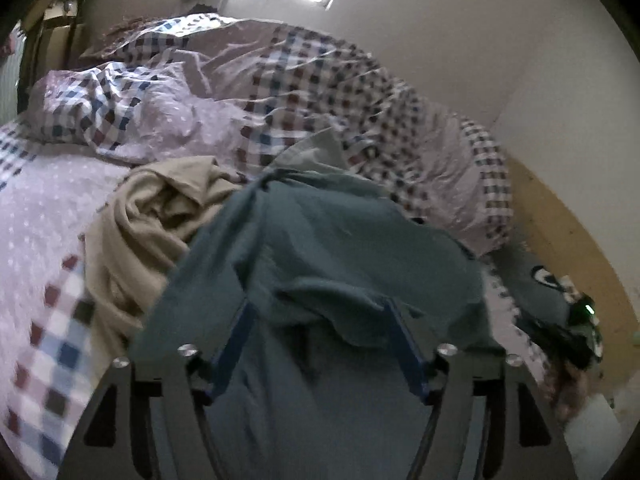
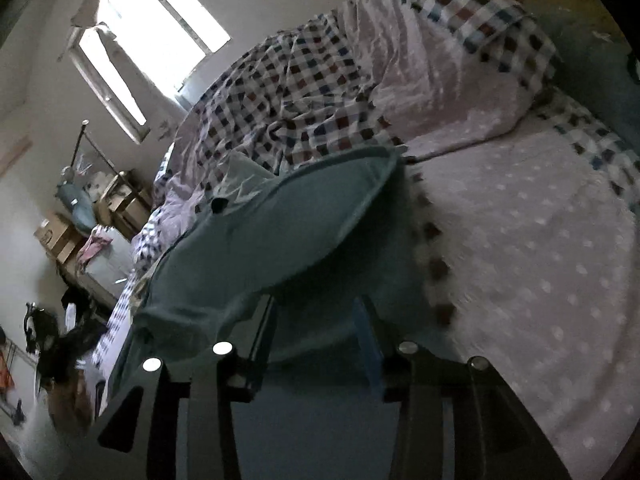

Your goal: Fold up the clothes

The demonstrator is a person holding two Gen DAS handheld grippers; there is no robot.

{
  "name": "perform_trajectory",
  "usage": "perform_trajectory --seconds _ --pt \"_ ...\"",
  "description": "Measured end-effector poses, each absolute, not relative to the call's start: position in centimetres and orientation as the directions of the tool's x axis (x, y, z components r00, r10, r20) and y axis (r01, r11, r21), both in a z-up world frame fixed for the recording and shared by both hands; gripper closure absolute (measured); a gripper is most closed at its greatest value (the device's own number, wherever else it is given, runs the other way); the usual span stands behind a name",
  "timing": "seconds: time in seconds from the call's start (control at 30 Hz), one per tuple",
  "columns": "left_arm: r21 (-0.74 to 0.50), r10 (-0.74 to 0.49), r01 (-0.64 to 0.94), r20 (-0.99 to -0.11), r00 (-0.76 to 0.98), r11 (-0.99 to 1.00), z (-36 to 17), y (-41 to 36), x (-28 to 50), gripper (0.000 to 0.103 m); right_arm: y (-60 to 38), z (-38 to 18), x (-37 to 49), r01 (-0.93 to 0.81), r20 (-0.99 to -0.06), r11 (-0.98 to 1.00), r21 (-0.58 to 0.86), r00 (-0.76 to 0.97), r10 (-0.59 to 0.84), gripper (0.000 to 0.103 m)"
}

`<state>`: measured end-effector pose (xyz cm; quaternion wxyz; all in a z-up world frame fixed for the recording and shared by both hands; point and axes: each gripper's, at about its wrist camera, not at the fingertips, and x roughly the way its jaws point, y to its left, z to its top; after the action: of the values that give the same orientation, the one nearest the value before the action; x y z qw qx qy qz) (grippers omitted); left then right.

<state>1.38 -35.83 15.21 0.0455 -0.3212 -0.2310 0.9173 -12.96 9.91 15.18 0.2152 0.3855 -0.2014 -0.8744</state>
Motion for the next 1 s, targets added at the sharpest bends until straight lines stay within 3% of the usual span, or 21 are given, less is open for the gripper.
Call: perform_trajectory --seconds 0.17,0.33,0.53,0.6,1.0 --pt "-0.616 0.348 0.027 -0.48 -0.805 -0.787 13.8 -32.8 4.6 0.026 8.8 14.0 -18.2 0.099 -0.666 -0.849 0.519 -0.576 -0.474 0.059" --pt "-0.655 0.413 -0.016 -0.457 -0.788 -0.756 12.0 -30.4 4.3 0.025 9.4 12.9 -22.0 0.001 -0.735 -0.885 0.466 -0.556 -0.388 0.061" --pt "-0.718 0.471 -0.014 -0.442 -0.764 -0.696 9.9 -30.4 2.9 0.025 8.3 12.0 -23.8 -0.02 -0.773 -0.89 0.456 -0.505 -0.385 0.079" --pt "-0.725 0.468 -0.006 -0.438 -0.768 -0.688 9.6 -30.8 2.8 0.025 7.8 12.3 -24.0 -0.014 -0.771 -0.894 0.447 -0.514 -0.377 0.101" --pt "-0.748 0.481 -0.004 -0.423 -0.768 -0.664 9.3 -31.4 2.5 0.025 9.1 19.0 -26.0 -0.146 -0.713 -0.927 0.347 -0.682 -0.16 0.103"
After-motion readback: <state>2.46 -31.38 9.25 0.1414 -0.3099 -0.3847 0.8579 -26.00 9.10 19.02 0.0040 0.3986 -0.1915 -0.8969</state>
